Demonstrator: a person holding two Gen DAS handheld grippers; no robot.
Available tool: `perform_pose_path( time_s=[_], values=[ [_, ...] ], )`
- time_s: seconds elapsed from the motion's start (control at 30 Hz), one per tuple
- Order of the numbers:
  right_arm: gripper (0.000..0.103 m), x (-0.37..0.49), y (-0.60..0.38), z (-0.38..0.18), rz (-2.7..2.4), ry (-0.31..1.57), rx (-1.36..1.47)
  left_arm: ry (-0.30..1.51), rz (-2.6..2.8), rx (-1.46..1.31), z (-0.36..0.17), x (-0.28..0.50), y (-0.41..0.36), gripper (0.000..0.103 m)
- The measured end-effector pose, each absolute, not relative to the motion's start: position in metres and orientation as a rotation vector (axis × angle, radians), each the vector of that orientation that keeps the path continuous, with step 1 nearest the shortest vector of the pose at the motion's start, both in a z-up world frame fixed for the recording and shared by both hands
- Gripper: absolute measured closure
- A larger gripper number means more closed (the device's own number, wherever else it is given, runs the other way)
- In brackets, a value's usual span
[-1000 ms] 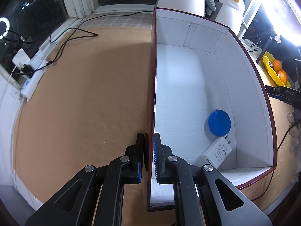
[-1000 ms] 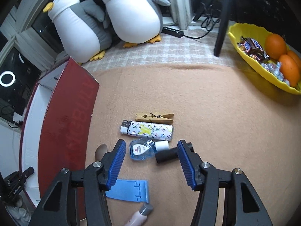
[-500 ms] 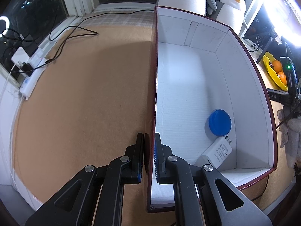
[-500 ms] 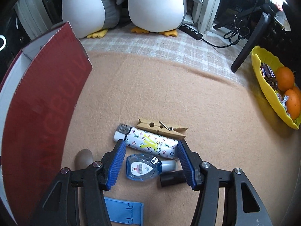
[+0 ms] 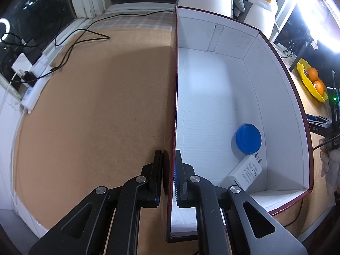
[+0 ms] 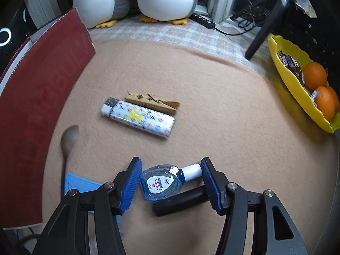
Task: Organize rigid objects
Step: 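Move the right gripper back to the black cylinder on the table, then grasp the black cylinder upright with the right gripper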
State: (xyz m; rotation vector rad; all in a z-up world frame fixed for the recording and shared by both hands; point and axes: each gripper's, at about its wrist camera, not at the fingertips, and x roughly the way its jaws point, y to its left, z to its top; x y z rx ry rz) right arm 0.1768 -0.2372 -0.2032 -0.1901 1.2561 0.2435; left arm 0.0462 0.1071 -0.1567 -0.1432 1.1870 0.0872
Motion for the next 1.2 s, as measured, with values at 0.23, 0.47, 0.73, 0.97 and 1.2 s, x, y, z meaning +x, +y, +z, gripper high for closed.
perform_pose_path(
  time_s=[0.23,0.47,0.73,0.97,1.2],
  values=[
    [0.05,0.171,-0.282,-0.191,0.166,1.236,-0.043,1.186,0.087,-0.147,-0.157,0.046,0.108,0.095],
    [0.05,0.145,-0.318,-0.179,0.077,1.237,0.208,1.187,0.088,-0.144,-0.157,0.046,0.108,0.095],
    [0.051,0.136,-0.322,-0.197,0.064,1.328,0.4,1.186,0.087,-0.145,-0.157,0.046,0.107,0.095],
    [0.057,0.144,-0.301,-0.192,0.054,1.342,0.268,1.185,0.086,-0.145,-0.157,0.045,0.107,0.095],
    [0.083,0.143,-0.29,-0.194,0.071,1.354,0.028,1.185,0.087,-0.142,-0.157,0.045,0.107,0.095]
  ],
)
